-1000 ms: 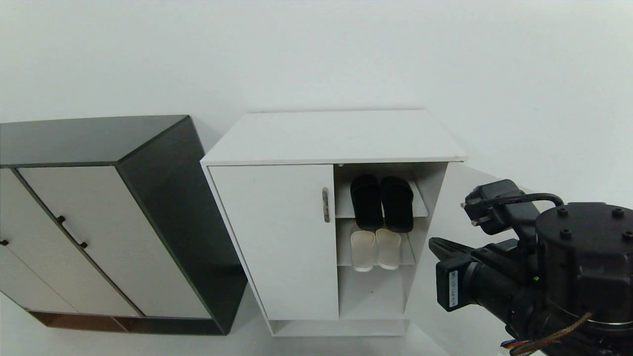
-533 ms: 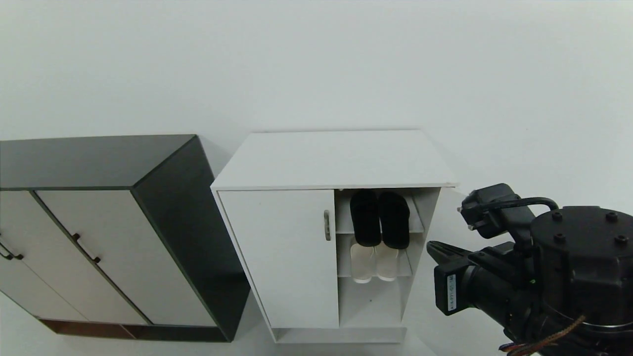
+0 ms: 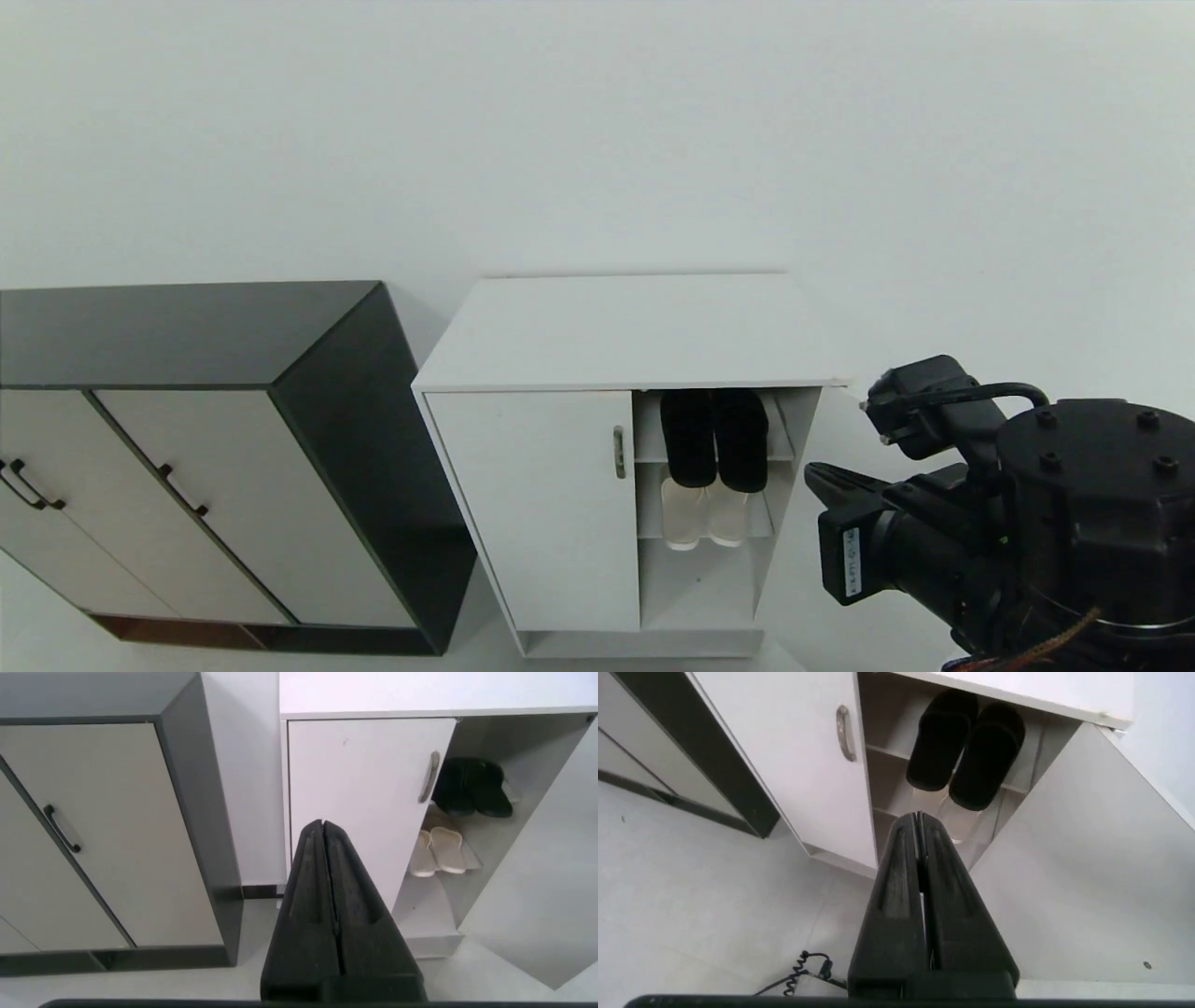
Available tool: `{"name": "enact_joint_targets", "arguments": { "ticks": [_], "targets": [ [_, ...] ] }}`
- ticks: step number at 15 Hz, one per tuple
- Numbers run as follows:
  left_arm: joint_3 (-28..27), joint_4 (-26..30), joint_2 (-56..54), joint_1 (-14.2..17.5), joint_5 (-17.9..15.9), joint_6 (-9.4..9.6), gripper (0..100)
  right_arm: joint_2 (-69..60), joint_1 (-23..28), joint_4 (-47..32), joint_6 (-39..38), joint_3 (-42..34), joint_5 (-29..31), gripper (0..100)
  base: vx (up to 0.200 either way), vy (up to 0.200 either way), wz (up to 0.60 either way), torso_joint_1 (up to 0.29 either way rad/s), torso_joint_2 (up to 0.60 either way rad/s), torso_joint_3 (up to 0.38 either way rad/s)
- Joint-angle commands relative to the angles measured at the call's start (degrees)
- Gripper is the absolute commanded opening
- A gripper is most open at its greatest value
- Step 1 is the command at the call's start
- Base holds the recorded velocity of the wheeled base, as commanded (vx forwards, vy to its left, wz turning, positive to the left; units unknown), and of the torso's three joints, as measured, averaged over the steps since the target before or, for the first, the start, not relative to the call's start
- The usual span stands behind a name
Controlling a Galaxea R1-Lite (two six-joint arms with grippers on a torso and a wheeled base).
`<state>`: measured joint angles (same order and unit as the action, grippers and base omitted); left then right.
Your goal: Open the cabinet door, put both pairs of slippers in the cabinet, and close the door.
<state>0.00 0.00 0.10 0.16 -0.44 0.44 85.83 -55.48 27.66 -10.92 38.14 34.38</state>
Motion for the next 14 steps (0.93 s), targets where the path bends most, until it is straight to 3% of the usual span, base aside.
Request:
{"name": "enact_joint_targets", "arguments": {
  "ticks": [1,3,9,14],
  "targets": [
    [0.00,0.09,-0.01,0.02,0.00,0.00,0,0.30,0.02,0.03,0.02,0.09,-0.01,0,0.000,0.000,0.00,0.000,0.00,0.000],
    [0.00,0.00,-0.01,0.02,0.00,0.00,0,0.39,0.02,0.03,0.02,0.00,-0.36,0,0.000,0.000,0.00,0.000,0.00,0.000],
    [0.00,0.00,-0.01,0.02,0.00,0.00,0,0.56,1.78,0.03,0.02,0.26,-1.15,0,0.000,0.000,-0.60,0.004,0.00,-0.002],
    [0.00,0.00,-0.01,0.02,0.00,-0.09,0,1.35,17.07,0.11,1.08,2.72,-9.59,0,0.000,0.000,0.00,0.000,0.00,0.000]
  ]
}}
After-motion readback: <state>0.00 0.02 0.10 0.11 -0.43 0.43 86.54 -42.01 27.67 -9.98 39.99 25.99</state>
